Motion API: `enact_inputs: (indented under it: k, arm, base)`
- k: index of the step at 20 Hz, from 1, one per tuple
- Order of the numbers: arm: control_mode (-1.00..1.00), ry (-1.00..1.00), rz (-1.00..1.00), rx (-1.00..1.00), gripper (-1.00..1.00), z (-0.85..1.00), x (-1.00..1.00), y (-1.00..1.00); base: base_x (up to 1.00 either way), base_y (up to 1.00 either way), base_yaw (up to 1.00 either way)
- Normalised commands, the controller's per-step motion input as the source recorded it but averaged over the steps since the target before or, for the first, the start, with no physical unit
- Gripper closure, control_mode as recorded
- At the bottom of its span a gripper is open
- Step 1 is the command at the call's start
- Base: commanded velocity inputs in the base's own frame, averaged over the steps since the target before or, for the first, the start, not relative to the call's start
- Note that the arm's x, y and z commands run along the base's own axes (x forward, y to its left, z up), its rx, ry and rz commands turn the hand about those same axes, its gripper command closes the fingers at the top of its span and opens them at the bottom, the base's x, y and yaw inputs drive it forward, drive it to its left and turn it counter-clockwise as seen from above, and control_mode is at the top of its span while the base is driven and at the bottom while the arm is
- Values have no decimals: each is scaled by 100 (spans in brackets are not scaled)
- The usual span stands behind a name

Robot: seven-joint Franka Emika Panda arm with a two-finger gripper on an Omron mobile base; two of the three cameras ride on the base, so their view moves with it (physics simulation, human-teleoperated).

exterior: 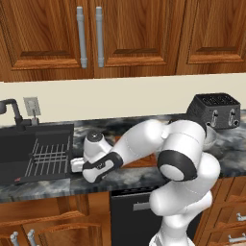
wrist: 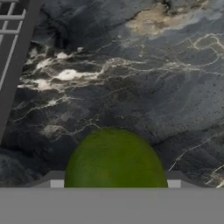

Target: Open the cabinet. Place the bowl and condiment on the counter. Then place the lime and garlic on the cutting board.

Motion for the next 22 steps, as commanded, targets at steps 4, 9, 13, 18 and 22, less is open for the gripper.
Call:
enact_inputs:
  k: [4,9,13,18,22]
  arm:
    - [-100,0,0,0,100,33,0,-2]
    - [-100,0,0,0,100,31,0,-14]
    - [-100,0,0,0,100,27,5,-33]
    - [-100,0,0,0,100,22,15,-39]
    - [-100,0,0,0,100,21,22,-38]
  base:
    - [0,0,0]
    - [0,0,0]
    - [0,0,0]
    - [0,0,0]
    - [0,0,0]
